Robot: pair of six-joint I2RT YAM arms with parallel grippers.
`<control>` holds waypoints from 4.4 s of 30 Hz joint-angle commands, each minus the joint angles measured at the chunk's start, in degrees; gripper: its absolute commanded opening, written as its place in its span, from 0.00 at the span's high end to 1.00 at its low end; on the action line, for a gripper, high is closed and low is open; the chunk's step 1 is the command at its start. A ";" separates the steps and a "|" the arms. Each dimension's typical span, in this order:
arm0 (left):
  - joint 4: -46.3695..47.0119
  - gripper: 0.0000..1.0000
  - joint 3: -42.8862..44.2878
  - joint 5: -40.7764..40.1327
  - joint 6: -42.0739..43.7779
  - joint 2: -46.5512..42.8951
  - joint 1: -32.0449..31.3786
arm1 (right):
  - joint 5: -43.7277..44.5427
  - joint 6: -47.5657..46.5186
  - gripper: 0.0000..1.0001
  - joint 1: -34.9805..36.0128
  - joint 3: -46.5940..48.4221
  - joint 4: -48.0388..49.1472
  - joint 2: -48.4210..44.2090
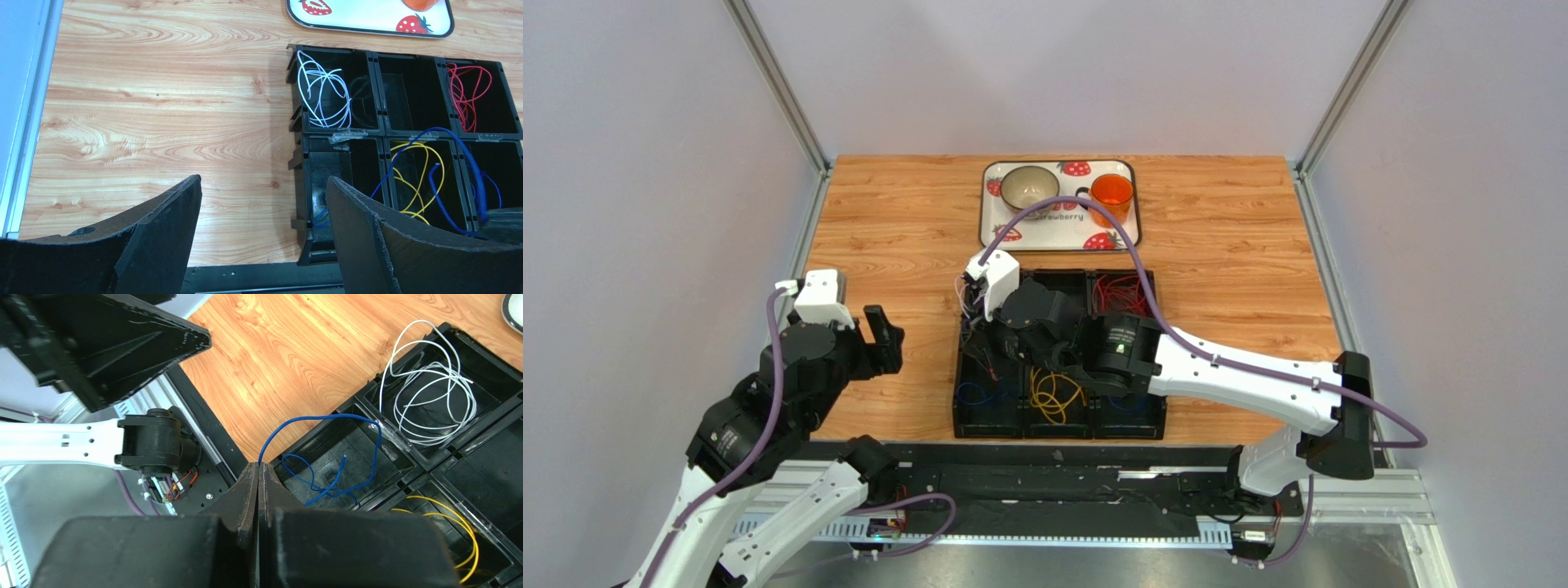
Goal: Untangle the cables
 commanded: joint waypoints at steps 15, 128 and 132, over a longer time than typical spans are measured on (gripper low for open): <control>0.47 0.17 -0.27 0.16 -0.48 0.07 0.24 | -2.94 3.46 1.00 -1.79 -5.78 8.66 9.51; 123.65 0.07 -49.12 9.74 30.28 46.01 27.92 | 35.36 5.41 0.16 -8.65 -41.65 -7.25 -37.77; 116.26 0.05 -46.17 10.96 29.49 44.30 28.19 | 45.38 1.98 0.11 -12.50 -41.03 -6.11 -37.95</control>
